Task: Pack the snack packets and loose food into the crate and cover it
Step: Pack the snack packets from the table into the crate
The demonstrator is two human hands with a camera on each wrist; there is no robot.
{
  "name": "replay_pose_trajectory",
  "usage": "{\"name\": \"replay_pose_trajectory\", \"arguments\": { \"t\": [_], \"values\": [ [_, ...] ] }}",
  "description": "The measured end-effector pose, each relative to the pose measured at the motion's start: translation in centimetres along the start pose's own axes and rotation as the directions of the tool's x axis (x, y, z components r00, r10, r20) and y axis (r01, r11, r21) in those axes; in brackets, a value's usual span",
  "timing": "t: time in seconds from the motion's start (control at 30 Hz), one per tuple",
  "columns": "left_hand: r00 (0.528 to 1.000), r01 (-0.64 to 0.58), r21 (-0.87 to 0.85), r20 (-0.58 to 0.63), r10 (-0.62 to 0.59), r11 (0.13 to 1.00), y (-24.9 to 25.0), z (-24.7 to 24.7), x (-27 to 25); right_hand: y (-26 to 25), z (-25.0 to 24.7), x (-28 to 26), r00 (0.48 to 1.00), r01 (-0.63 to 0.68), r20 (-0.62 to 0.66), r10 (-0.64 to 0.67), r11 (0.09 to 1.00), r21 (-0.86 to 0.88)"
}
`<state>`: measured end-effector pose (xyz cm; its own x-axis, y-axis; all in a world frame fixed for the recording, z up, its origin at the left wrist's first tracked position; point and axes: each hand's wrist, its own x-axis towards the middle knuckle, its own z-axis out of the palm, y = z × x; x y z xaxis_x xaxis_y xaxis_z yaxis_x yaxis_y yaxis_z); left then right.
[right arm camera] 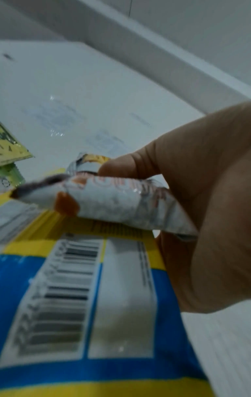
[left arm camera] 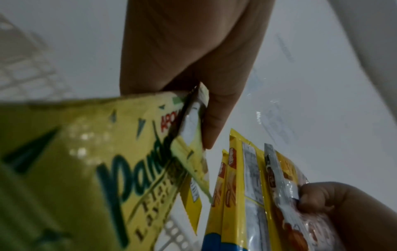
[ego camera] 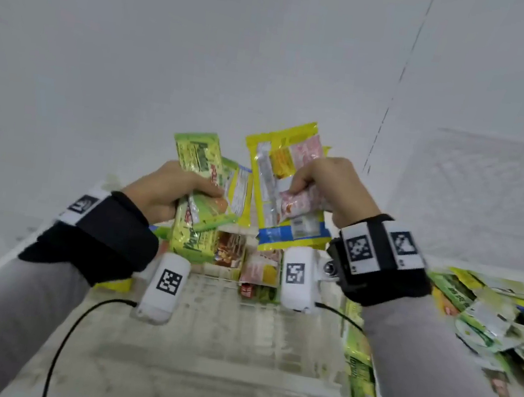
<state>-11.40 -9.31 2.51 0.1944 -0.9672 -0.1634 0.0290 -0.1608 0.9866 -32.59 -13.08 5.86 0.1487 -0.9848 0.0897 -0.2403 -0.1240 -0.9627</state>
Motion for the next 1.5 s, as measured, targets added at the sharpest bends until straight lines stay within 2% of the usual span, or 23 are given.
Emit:
{"name": "replay_pose_trajectory", "arguments": {
  "t": [0.1, 0.2, 0.3, 0.33, 0.4, 0.5, 0.57, 0.63, 0.7, 0.73, 0.77, 0.87, 1.0, 1.07, 1.13, 1.27, 1.4, 1.5],
  "values": [
    [0.996, 0.081, 0.002, 0.044, -0.081, 0.997, -2.7, -1.8, 1.2, 1.7, 3.8, 0.1, 0.998, -0.058, 0.015, 0.059, 0.998, -0.014],
    [0.996, 0.081, 0.016, 0.032, -0.082, 0.997, -5.2, -3.4, 1.8, 3.9, 6.7, 0.1, 0.996, -0.091, -0.017, 0.091, 0.996, -0.007],
    [0.99, 0.081, -0.005, 0.112, -0.08, 0.997, -6.9, -4.6, 2.0, 6.2, 9.1, -0.1, 0.991, -0.123, -0.054, 0.122, 0.992, -0.005],
    [0.988, 0.079, 0.037, 0.126, -0.083, 0.996, -7.2, -5.0, 2.3, 6.7, 9.7, 0.0, 0.987, -0.141, -0.077, 0.142, 0.99, 0.014],
    [0.994, 0.03, 0.154, 0.099, -0.045, 0.988, -7.6, -5.2, 2.9, 7.5, 10.1, 0.4, 0.977, -0.173, -0.109, 0.181, 0.982, 0.072],
    [0.996, -0.087, 0.228, 0.011, 0.087, 0.97, -8.0, -5.0, 3.7, 8.1, 9.9, 1.1, 0.975, -0.16, -0.138, 0.172, 0.983, 0.092],
    [0.992, -0.102, 0.284, -0.042, 0.119, 0.953, -8.5, -4.9, 4.1, 8.9, 9.6, 1.3, 0.979, -0.103, -0.178, 0.1, 0.995, -0.008],
    [0.991, -0.078, 0.338, -0.073, 0.108, 0.938, -9.0, -5.0, 4.6, 9.7, 9.9, 1.2, 0.991, -0.052, -0.131, 0.02, 0.969, -0.241],
    [0.987, -0.115, 0.386, -0.062, 0.15, 0.915, -9.3, -5.0, 5.0, 10.4, 10.4, 1.2, 0.998, 0.019, -0.045, -0.05, 0.85, -0.526],
    [0.979, -0.146, 0.412, -0.067, 0.19, 0.899, -9.3, -5.0, 5.1, 10.6, 10.7, 1.2, 0.996, 0.05, -0.028, -0.084, 0.793, -0.608],
    [0.971, -0.169, 0.431, -0.083, 0.226, 0.886, -9.3, -5.0, 5.2, 10.7, 10.9, 1.2, 0.994, 0.061, -0.035, -0.108, 0.767, -0.639],
    [0.946, -0.203, 0.429, -0.146, 0.289, 0.88, -9.2, -5.0, 5.5, 11.0, 11.4, 1.3, 0.987, 0.063, -0.079, -0.142, 0.78, -0.622],
    [0.898, -0.289, 0.438, -0.184, 0.4, 0.851, -8.1, -5.3, 4.7, 11.3, 12.1, 1.3, 0.997, 0.031, -0.045, -0.064, 0.857, -0.515],
    [0.85, -0.374, 0.452, -0.182, 0.494, 0.81, -6.8, -5.6, 3.9, 11.2, 12.1, 1.5, 0.993, -0.028, -0.112, -0.022, 0.906, -0.422],
    [0.803, -0.431, 0.496, -0.169, 0.571, 0.754, -5.3, -6.2, 2.8, 11.3, 12.1, 1.8, 0.984, -0.091, -0.176, 0.021, 0.914, -0.396],
    [0.757, -0.487, 0.607, -0.065, 0.65, 0.628, -1.8, -8.1, -0.4, 11.5, 11.8, 2.1, 0.957, -0.115, -0.288, -0.011, 0.901, -0.418],
    [0.732, -0.494, 0.75, 0.086, 0.676, 0.439, 0.9, -10.2, -5.7, 11.3, 11.3, 2.4, 0.947, -0.097, -0.32, -0.015, 0.939, -0.329],
    [0.755, -0.425, 0.834, 0.112, 0.646, 0.352, 0.4, -11.1, -9.3, 11.2, 10.4, 2.5, 0.926, -0.102, -0.376, 0.005, 0.965, -0.241]
  ]
}}
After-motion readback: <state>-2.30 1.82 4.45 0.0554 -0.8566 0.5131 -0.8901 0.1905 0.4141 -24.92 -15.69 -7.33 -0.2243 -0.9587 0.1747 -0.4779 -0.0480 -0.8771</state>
